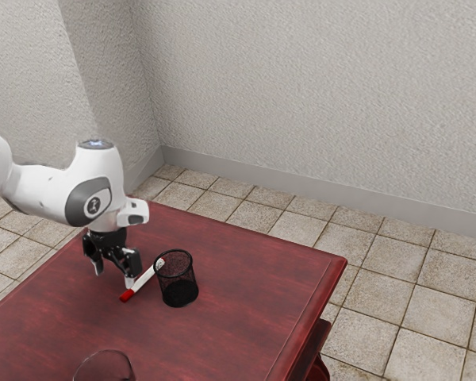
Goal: Put the marker into the pen holder.
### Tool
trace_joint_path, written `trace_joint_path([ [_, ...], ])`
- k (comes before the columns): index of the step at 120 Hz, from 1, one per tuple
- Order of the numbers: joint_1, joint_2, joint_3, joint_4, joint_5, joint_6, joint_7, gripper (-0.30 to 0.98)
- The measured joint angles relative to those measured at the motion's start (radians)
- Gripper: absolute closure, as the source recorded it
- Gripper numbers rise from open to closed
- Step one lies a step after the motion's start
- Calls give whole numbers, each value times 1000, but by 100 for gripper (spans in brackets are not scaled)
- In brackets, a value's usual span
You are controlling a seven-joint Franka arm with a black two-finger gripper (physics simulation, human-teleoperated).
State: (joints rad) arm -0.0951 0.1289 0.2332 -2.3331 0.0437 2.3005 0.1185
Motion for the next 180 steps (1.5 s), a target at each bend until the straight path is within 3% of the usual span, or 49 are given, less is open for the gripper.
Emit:
trace_joint_path([
  [29, 0, 21, -16, -20, -23, 63, -5, 7],
  [60, 0, 50, -35, -17, -34, 106, -10, 42],
  [76, 0, 56, -35, -17, -37, 118, -12, 54],
  [135, -1, 23, -34, -14, -26, 121, -25, 71],
  [153, -10, -107, -28, 12, -14, 56, -33, 73],
  [161, -16, -151, -22, 94, -9, -6, -33, 74],
  [180, -6, -173, -23, 367, 95, -316, -29, 75],
])
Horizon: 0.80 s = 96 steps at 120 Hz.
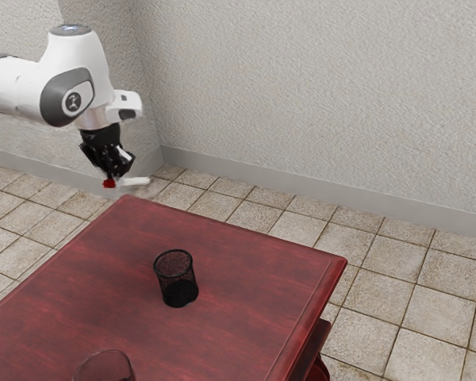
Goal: Put the marker into the pen holder.
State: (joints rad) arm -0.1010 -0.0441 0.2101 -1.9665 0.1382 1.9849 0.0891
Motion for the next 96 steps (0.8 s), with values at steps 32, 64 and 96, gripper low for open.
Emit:
trace_joint_path([
  [32, -3, 25, -47, 38, 88, -465, 24, 76],
  [64, -43, 227, -65, 236, 92, -598, 43, 76],
  [96, -1, 308, -225, 333, 88, -632, 56, 76],
])
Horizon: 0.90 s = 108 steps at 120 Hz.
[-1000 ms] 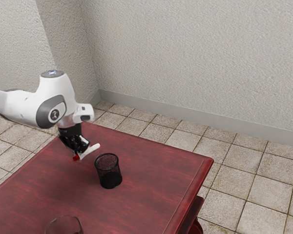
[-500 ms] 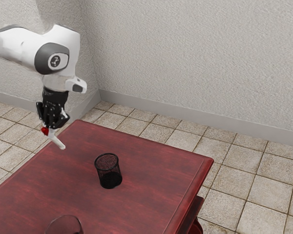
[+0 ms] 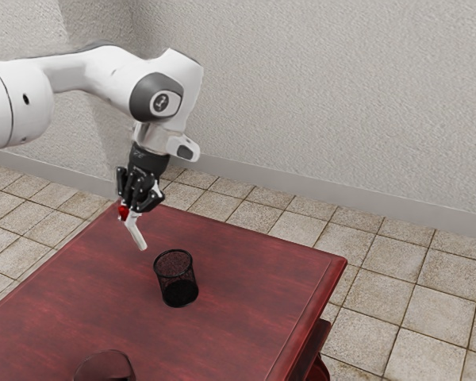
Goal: Put the marker into the pen holder.
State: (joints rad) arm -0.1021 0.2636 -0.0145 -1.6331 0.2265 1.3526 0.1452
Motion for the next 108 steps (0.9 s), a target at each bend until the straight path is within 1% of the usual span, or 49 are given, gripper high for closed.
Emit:
trace_joint_path([
  [66, -19, 2, -92, -11, -19, -12, -12, 76],
  [108, -5, 77, -96, 45, -16, -13, -23, 75],
])
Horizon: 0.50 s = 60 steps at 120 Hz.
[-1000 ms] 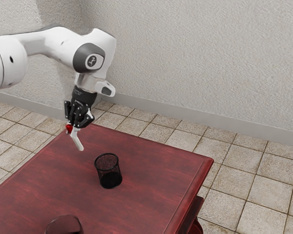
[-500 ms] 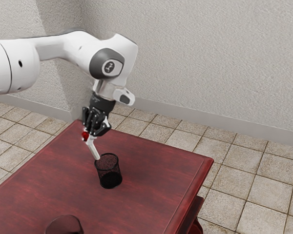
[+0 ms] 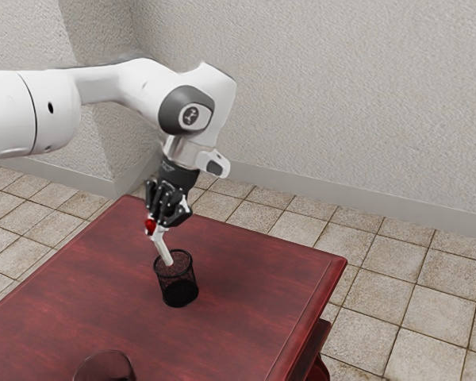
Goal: Put the marker into the pen holder.
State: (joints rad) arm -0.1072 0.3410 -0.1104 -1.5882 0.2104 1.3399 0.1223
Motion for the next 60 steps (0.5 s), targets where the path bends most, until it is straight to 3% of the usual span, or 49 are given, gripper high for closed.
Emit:
trace_joint_path([
  [9, 0, 11, 0, 1, 0, 5, -2, 75],
  [37, 13, -2, 1, 0, -10, 11, -9, 28],
  [45, 24, -152, 15, -33, -39, 54, 11, 21],
  [51, 28, -295, 91, -58, -92, 113, 34, 16],
  [60, 88, -417, 139, -47, -83, 135, 34, 12],
])
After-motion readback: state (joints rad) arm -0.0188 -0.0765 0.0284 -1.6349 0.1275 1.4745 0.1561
